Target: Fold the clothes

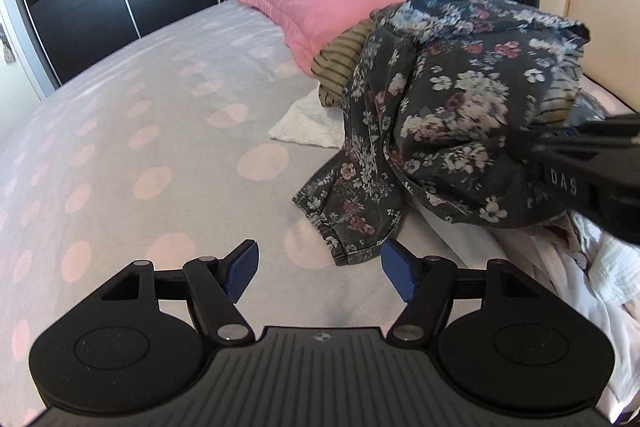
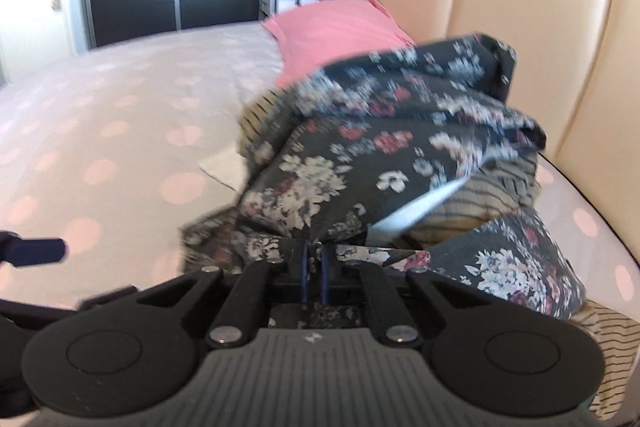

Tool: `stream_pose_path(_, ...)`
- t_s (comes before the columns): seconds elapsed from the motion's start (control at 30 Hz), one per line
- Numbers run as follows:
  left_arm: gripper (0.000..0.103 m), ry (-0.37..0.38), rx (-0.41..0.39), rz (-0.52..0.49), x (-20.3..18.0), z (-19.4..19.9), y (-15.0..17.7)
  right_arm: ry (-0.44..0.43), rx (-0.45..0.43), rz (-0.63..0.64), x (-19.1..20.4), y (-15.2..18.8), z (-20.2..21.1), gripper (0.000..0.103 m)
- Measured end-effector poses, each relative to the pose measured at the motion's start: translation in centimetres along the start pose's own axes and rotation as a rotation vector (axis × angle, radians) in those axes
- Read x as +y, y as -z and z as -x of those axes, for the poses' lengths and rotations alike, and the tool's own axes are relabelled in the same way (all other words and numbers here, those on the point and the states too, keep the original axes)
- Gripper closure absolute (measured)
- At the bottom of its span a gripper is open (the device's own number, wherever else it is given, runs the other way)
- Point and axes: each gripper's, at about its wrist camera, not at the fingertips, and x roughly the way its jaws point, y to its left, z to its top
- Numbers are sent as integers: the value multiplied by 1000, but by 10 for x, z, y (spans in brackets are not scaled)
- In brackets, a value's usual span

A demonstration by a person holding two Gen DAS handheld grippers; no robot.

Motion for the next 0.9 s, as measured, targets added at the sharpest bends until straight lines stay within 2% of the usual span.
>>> stream_pose_path(0.1,36,-11,-19,-7,8,18,4,-57,-25,-9,7,-6,22,97)
stream_pose_path(0.2,36,-40,-41,-6,24,41,11,-167,-31,-14,20,-11,44,99)
stream_pose_path(0.33,36,-82,-70,-6,47,72,19,-206,-86,48,57,-12,79,101)
stream_pose_path(0.37,36,-93,-77,-7,53,80,22,-245,-86,40,63,-13,86,102)
stream_pose_path(0.47,36,-129,-90,-8,72,105,30,-468,-69,23,91,-14,113,103)
stream_pose_path(0.57,35,-158,-74,35,91,123,44,-449,-104,134,146,-10,145,103)
stream_pose_path(0.63,35,-176,-56,86,102,132,53,-469,-93,132,161,-9,150,103)
stream_pose_path(0.73,35,-205,-30,148,116,143,67,-428,-90,135,168,-4,148,103)
stream_pose_path(0.9,35,-211,-23,171,125,149,81,-387,-76,126,167,-2,147,103)
